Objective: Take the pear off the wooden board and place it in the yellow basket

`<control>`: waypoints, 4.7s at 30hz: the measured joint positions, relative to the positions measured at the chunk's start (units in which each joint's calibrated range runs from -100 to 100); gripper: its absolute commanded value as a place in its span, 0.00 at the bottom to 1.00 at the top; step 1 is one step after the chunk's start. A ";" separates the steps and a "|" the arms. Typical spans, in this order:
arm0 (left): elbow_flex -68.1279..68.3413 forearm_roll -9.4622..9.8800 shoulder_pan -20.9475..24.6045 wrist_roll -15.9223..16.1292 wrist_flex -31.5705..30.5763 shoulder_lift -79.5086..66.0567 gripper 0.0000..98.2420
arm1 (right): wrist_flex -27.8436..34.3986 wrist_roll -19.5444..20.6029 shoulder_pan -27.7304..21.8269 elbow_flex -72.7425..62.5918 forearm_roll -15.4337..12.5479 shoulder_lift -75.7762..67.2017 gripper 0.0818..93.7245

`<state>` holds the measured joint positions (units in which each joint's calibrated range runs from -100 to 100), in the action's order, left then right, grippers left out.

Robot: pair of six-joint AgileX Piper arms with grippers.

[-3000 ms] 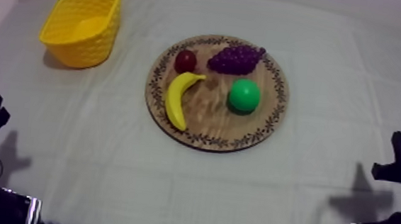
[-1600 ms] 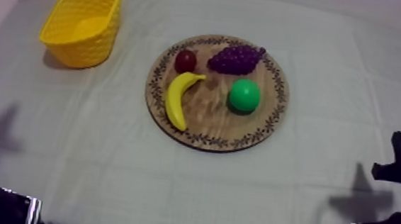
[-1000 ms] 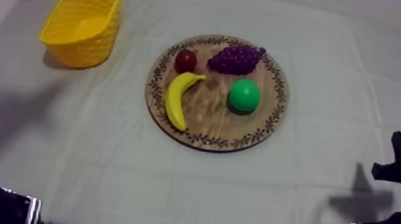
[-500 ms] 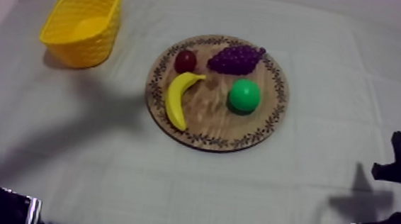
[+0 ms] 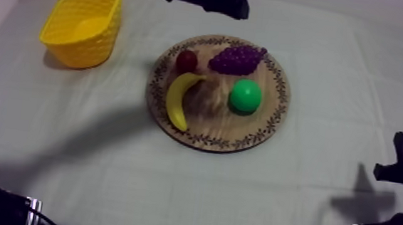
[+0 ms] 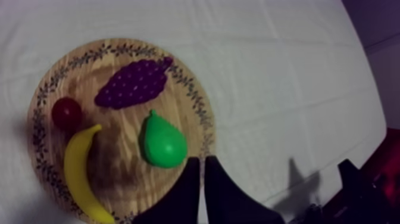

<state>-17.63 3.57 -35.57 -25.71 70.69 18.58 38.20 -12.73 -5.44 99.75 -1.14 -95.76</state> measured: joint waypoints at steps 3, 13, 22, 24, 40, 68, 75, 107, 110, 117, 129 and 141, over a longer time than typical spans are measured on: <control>-1.42 0.06 -0.16 -0.25 1.81 3.07 0.02 | 0.00 0.00 0.00 0.00 0.00 0.00 0.00; 3.82 1.05 -1.87 -2.47 2.13 4.65 0.21 | 0.00 0.00 0.00 0.00 0.00 0.00 0.00; 8.82 -5.88 0.96 1.54 1.99 1.56 0.93 | 0.00 0.00 0.00 0.00 0.00 0.00 0.00; 9.52 -7.06 1.46 3.97 1.42 0.62 0.96 | 0.00 0.00 0.00 0.00 0.00 0.00 0.00; 5.34 -7.92 1.27 7.49 2.79 10.17 0.96 | 0.02 0.00 0.00 0.00 0.00 0.00 0.00; -31.03 -14.56 1.24 8.18 21.70 40.34 0.87 | 0.02 0.00 0.00 0.00 0.00 0.00 0.00; -36.05 -14.91 1.01 7.59 24.79 44.33 0.84 | 0.02 0.00 0.00 0.00 0.00 0.00 0.00; -35.12 -13.83 8.13 9.19 26.81 31.14 0.56 | 0.02 0.02 0.00 0.00 0.00 0.00 0.00; -34.80 -14.09 10.89 9.36 27.76 25.78 0.57 | 0.02 0.02 0.00 0.00 0.00 0.00 0.00; -33.00 -13.64 18.58 10.19 29.04 16.89 0.57 | 0.02 0.02 0.00 0.00 0.00 0.00 0.00; -24.84 -11.00 32.18 12.53 29.02 16.99 0.57 | 0.02 0.02 0.00 0.00 0.00 0.00 0.00; -9.24 -11.72 36.67 15.60 28.92 22.81 0.58 | 0.07 0.02 0.00 0.00 0.00 0.00 0.00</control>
<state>-26.88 -8.15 1.10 -10.10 99.61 41.40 38.27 -12.72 -5.44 99.75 -1.14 -95.76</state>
